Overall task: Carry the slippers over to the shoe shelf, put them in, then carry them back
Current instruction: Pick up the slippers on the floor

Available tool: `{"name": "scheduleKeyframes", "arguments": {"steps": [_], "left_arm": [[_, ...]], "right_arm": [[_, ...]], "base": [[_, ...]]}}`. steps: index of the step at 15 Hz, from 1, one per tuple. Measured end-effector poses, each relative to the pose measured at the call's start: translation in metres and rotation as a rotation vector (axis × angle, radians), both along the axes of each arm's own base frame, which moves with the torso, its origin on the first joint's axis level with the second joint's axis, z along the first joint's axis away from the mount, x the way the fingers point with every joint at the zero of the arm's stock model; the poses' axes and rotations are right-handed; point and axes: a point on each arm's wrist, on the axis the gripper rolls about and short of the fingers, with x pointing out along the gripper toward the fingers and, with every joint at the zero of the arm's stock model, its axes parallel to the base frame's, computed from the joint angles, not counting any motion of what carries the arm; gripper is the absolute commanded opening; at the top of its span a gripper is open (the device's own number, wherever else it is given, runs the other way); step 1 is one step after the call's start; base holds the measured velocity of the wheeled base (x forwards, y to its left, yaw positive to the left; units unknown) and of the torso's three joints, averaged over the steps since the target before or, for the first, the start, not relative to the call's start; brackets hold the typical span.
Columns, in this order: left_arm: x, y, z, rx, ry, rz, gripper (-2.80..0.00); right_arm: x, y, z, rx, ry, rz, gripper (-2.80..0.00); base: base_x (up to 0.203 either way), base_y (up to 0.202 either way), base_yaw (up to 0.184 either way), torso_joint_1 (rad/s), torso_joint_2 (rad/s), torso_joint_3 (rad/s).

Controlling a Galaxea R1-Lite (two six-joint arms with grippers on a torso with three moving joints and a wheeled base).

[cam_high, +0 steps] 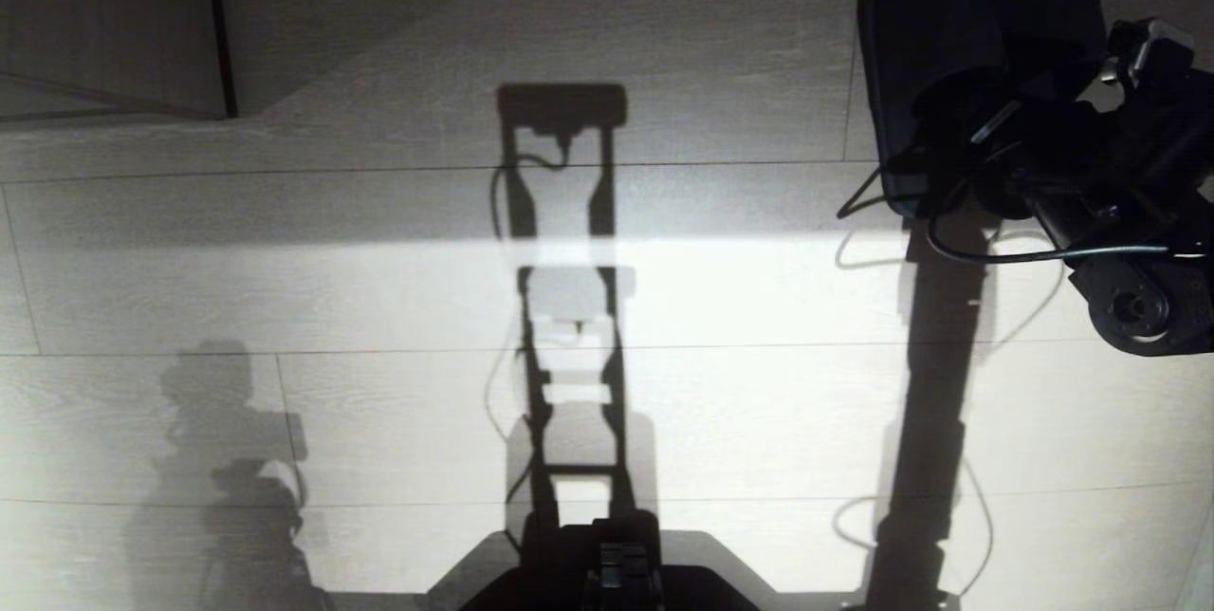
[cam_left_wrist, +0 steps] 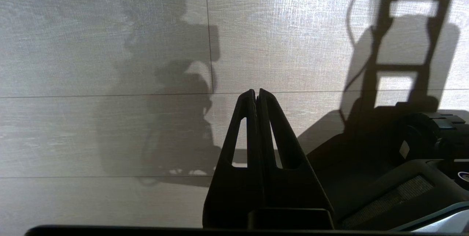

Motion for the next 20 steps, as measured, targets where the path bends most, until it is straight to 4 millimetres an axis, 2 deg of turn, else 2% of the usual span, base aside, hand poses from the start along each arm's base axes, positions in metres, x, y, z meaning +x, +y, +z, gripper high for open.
{"name": "scheduleKeyframes", "arguments": {"steps": [20], "left_arm": [[0.000,0.000,0.000,0.000,0.000,0.000,-2.80]], "right_arm": [[0.041,0.014,0.012,-0.047,-0.088,0.010,0.00]], "base": [[0.000,0.000,0.000,0.000,0.00,0.000]]}}
